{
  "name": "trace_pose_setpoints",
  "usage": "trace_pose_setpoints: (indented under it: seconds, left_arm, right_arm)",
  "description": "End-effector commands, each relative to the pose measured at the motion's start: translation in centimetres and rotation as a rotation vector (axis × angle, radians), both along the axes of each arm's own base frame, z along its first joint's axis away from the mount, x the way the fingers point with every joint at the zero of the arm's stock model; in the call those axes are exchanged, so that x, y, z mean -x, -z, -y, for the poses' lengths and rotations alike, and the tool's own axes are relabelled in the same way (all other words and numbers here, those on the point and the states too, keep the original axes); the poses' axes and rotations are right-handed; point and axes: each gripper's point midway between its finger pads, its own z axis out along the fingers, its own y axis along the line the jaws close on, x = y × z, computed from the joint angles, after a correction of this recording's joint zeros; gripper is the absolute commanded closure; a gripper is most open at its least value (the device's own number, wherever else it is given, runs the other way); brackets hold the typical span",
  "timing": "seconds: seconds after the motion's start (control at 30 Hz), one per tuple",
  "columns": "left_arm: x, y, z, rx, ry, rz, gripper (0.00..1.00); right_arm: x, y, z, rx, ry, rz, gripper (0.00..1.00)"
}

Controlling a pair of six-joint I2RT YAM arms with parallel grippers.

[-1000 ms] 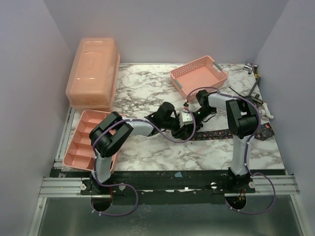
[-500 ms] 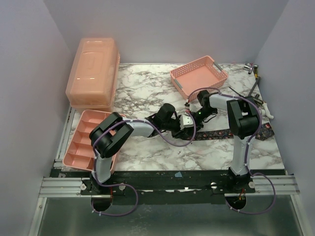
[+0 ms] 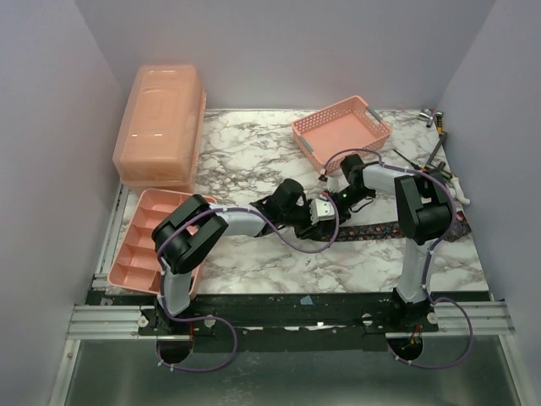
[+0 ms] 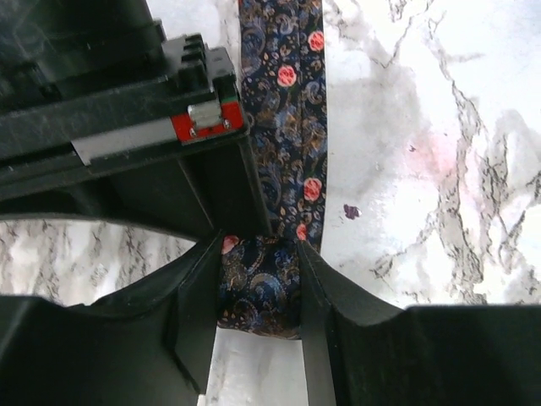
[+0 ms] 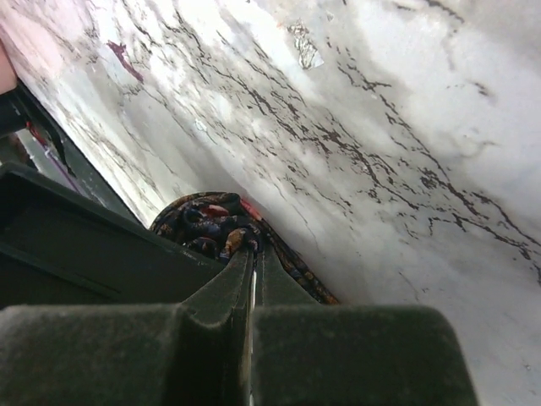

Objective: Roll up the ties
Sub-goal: Roll the tie at the center of the board.

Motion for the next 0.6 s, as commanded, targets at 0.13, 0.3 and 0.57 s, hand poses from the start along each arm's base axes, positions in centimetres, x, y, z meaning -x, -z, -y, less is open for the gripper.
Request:
trace_pose_setpoints:
  seconds: [0.13,0.3,0.57]
  left_arm:
    - [3.3,7.1,-6.2,-0.234,-0.106,-0.196,0.56]
    - [2.9,6.9,-5.2,-0.183,-0.064,-0.165,0.54]
    - [1.7,5.9,-3.7,-0.164,-0.074,-0.124,0.55]
  right_arm:
    - [0.6,0.4,-0.3,-0.024,-0.060,0.095,0.99]
    - [0.6,0.1,-0.6,-0.047,-0.073,0.111,0.99]
    - [0.9,0.9,-0.7,-0.057,-0.072,0.074,0.99]
